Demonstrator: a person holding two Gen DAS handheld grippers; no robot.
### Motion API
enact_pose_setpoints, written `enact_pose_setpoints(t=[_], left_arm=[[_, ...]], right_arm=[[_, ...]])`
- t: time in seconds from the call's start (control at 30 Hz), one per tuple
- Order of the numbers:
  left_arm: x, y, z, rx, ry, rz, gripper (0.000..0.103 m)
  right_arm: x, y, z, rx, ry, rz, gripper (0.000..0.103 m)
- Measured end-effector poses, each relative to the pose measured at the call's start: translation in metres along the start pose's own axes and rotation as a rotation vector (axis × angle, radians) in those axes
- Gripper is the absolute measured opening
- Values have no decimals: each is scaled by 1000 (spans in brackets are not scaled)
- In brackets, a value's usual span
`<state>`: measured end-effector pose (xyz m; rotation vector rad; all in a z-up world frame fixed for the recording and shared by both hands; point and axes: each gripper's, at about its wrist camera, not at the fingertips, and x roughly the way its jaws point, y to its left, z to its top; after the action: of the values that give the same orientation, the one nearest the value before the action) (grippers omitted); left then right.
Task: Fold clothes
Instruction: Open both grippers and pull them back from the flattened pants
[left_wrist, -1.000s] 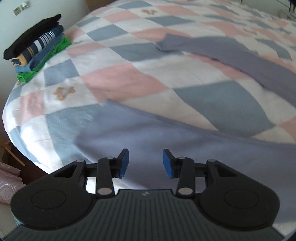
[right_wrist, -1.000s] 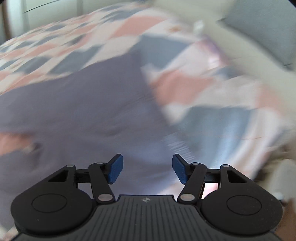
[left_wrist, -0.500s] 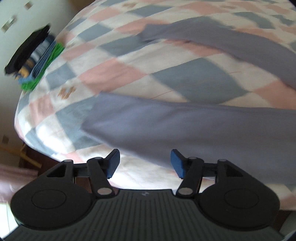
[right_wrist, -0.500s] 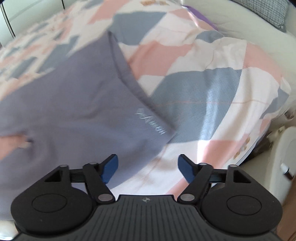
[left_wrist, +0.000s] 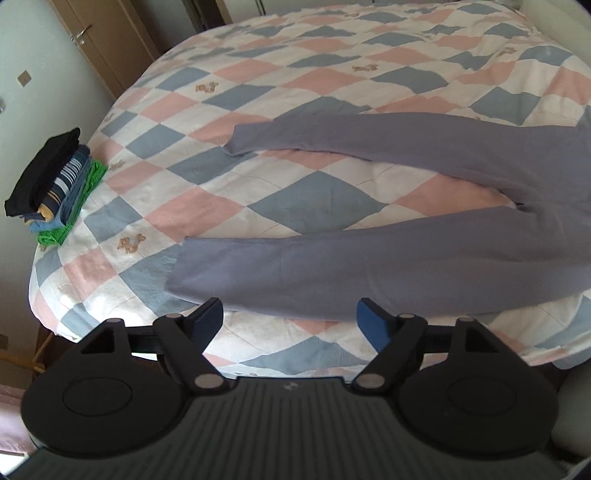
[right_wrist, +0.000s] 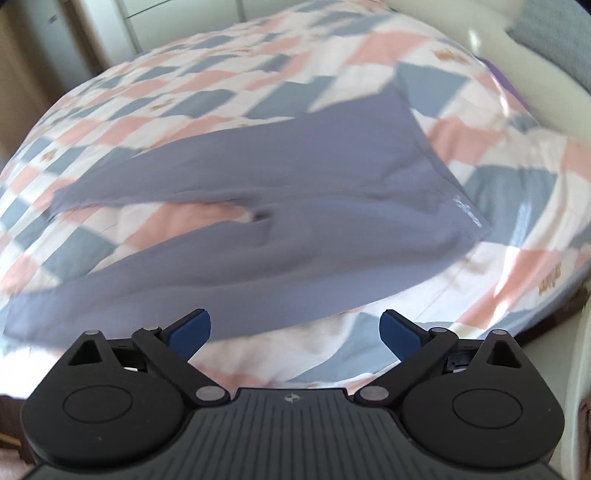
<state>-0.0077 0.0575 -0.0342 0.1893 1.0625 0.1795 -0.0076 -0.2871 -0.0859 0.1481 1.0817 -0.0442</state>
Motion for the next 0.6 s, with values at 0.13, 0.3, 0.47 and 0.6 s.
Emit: enact_pose_setpoints(t=[0.13, 0.3, 0.47, 0.6], left_arm=[[-24, 4, -17, 6, -22, -17, 77], [-41, 7, -38, 27, -33, -34, 80], [-57, 6, -52, 64, -46, -70, 80], [-70, 3, -57, 85, -60, -100, 81]], right_arm=[[-21, 16, -11, -16, -15, -15, 100], [-39, 27, -25, -47, -30, -53, 101], [-52, 29, -41, -18, -13, -68, 101], [-67, 31, -52, 6, -5, -68, 101]])
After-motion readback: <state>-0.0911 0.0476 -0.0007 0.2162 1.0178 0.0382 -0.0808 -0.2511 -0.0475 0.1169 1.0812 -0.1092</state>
